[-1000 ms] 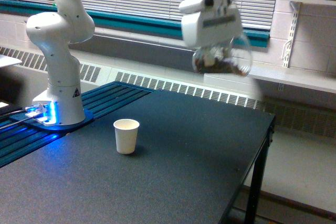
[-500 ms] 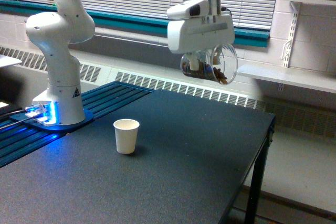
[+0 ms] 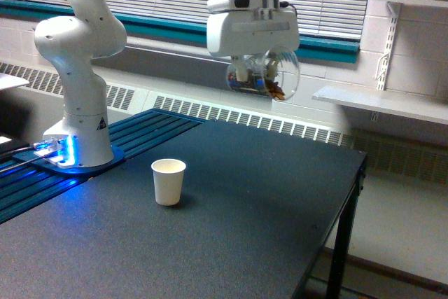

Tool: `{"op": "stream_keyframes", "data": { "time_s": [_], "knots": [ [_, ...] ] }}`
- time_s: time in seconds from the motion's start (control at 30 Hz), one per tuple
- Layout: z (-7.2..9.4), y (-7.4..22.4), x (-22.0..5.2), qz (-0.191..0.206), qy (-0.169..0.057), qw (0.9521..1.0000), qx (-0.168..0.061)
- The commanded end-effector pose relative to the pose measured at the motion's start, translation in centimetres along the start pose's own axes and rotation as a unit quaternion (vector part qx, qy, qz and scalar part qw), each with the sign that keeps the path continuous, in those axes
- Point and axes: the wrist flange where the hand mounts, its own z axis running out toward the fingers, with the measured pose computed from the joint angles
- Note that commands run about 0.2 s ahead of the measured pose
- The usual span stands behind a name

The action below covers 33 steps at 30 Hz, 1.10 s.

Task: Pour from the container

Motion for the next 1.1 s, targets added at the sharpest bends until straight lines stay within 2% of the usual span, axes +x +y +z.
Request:
{"op": "stream_keyframes", "data": {
  "time_s": [0.03, 0.4, 0.83, 1.1],
  "knots": [
    [-1.2, 1.1, -1.6, 0.033, 0.009, 0.9994, -0.006],
    [-1.8, 3.7, -4.6, 0.055, 0.014, 0.9983, -0.014],
    [-2.8, 6.1, -7.3, 0.076, 0.033, 0.9961, -0.029],
    [-3.5, 7.5, -8.4, 0.068, 0.042, 0.9961, -0.039]
  ]
}}
